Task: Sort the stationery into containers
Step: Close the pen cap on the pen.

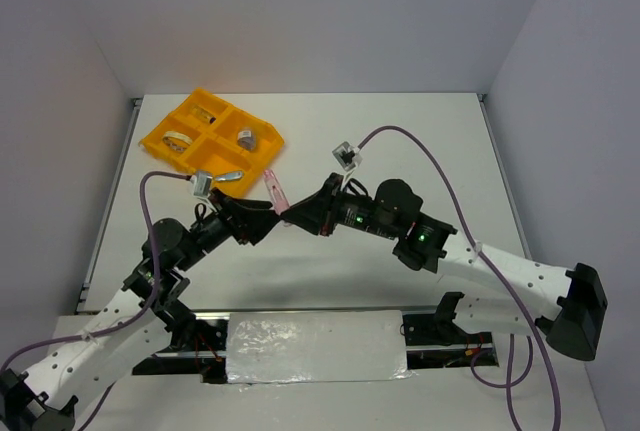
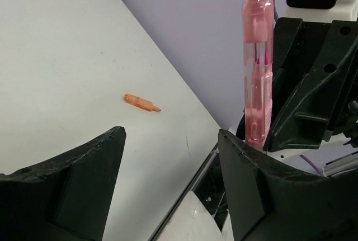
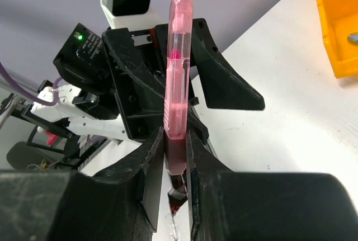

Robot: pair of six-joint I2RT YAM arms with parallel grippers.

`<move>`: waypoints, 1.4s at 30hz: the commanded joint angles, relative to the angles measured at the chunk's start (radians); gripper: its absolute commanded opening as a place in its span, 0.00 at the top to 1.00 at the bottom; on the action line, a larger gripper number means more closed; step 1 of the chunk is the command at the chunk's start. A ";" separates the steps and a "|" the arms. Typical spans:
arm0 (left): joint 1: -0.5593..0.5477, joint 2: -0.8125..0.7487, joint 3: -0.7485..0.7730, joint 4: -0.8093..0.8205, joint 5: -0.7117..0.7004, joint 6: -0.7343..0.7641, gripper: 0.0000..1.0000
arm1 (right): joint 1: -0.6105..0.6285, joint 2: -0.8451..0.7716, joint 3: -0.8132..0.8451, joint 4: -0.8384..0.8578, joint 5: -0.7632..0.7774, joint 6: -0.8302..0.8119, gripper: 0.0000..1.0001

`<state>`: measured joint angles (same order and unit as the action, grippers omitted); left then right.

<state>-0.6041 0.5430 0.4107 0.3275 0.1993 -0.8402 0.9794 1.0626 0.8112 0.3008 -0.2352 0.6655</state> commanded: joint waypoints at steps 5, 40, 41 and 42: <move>-0.005 -0.029 0.037 0.016 -0.011 0.105 0.21 | -0.004 -0.062 -0.010 0.015 0.022 -0.055 1.00; -0.005 0.107 0.232 0.264 0.374 0.081 0.41 | 0.015 -0.161 -0.110 0.064 -0.180 -0.194 1.00; -0.003 0.115 0.228 0.293 0.380 0.070 0.46 | 0.015 -0.158 -0.101 0.066 -0.182 -0.196 1.00; -0.003 0.118 0.226 0.303 0.397 0.058 0.56 | 0.015 -0.148 -0.096 0.069 -0.187 -0.199 1.00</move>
<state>-0.6041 0.6533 0.6430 0.4854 0.5312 -0.7368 0.9859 0.8974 0.6788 0.3119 -0.3943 0.4957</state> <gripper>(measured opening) 0.504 0.255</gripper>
